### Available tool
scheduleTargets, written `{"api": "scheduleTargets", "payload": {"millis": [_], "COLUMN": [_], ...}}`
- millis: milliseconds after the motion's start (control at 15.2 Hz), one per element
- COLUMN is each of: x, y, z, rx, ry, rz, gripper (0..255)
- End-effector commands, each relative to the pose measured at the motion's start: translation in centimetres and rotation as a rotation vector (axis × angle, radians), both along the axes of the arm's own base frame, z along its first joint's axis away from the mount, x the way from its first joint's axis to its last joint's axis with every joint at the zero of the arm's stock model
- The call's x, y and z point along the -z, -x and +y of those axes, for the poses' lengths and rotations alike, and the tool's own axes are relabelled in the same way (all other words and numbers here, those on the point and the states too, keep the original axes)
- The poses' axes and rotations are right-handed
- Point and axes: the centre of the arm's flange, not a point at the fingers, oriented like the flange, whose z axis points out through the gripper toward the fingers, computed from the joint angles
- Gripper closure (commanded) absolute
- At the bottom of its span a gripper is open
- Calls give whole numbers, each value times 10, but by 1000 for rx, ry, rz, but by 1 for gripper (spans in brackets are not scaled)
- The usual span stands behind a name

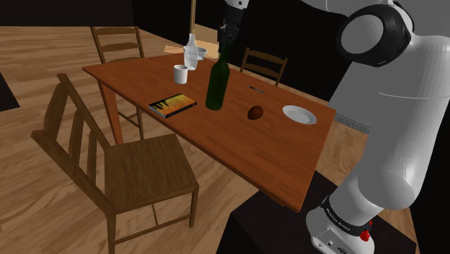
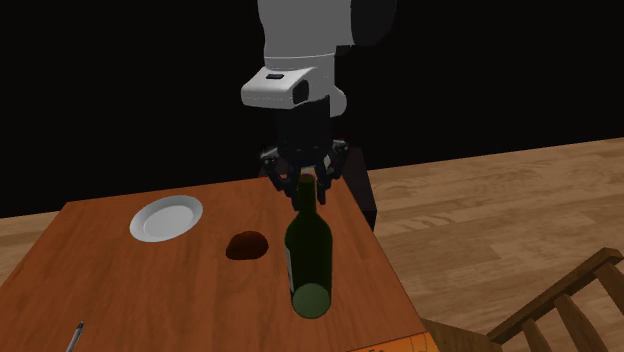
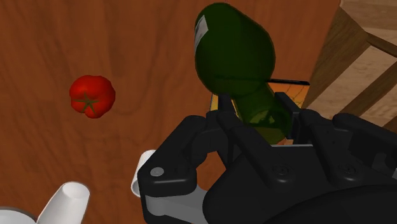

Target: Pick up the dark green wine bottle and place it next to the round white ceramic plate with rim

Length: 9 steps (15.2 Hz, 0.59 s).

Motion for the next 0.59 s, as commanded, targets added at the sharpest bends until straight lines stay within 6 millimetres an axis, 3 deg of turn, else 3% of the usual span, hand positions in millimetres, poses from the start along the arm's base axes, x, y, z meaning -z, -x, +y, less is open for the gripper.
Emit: {"api": "scheduleTargets", "payload": {"millis": [0,528], "x": [-10,-52], "y": [0,0], "z": [-1,-1], "rx": [0,0], "ry": [0,0], "rz": [0,0], "gripper": [255,255]}}
